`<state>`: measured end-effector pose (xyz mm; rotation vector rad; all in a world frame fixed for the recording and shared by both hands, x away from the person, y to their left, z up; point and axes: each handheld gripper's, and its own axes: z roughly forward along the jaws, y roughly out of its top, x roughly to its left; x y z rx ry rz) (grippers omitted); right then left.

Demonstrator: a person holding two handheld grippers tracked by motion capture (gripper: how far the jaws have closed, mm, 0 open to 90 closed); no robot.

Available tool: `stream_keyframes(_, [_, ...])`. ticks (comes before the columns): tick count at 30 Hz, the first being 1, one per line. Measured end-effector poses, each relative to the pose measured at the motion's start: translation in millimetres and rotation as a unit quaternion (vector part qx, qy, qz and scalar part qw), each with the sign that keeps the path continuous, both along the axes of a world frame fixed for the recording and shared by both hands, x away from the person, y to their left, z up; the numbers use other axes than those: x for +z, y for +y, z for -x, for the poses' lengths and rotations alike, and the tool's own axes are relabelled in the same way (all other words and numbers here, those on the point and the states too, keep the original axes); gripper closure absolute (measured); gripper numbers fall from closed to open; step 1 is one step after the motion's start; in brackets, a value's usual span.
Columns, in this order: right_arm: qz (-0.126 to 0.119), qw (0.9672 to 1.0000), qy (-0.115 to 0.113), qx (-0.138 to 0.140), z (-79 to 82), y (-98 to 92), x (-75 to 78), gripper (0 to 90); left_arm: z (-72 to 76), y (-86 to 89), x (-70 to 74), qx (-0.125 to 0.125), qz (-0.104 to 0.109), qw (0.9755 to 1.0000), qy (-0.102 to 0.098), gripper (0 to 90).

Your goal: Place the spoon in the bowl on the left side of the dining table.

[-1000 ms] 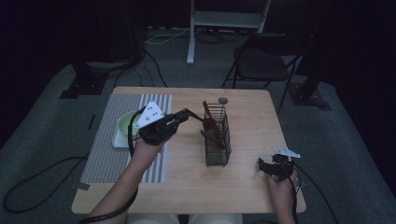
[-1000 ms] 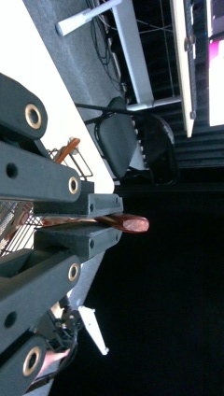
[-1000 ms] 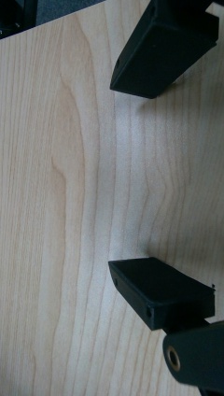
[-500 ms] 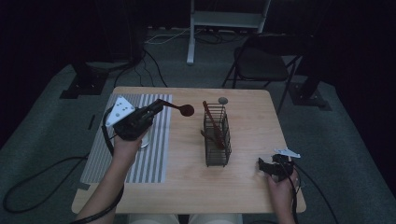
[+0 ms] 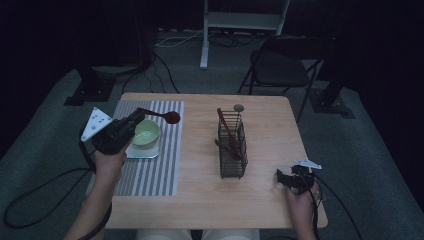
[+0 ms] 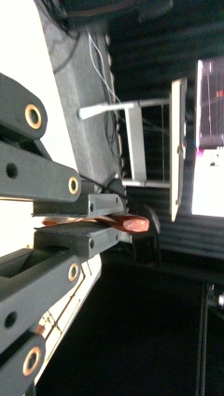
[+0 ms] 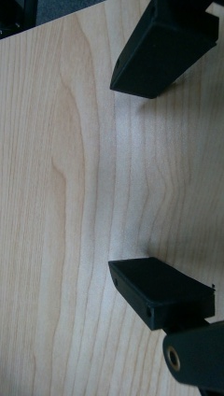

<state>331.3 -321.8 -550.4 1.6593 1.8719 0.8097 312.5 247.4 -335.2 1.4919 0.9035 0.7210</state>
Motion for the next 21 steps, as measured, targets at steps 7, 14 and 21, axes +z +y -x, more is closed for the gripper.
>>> stream_keyframes(7, [0.0, 1.0, 0.0, 0.0, 0.0, 0.0, 0.0, 11.7, 5.6, 26.9, -7.6, 0.032, 0.009, 0.9994, 0.005, 85.1])
stream_keyframes(14, [0.0, 1.0, 0.0, 0.0, 0.0, 0.0, 0.0, 11.7, 8.1, 50.8, -24.3, 0.063, 0.013, 0.9977, 0.023, 85.1])
stream_keyframes(21, [0.0, 1.0, 0.0, 0.0, 0.0, 0.1, 0.0, 11.7, 9.5, 64.6, -43.8, 0.083, 0.011, 0.9955, 0.044, 85.1])
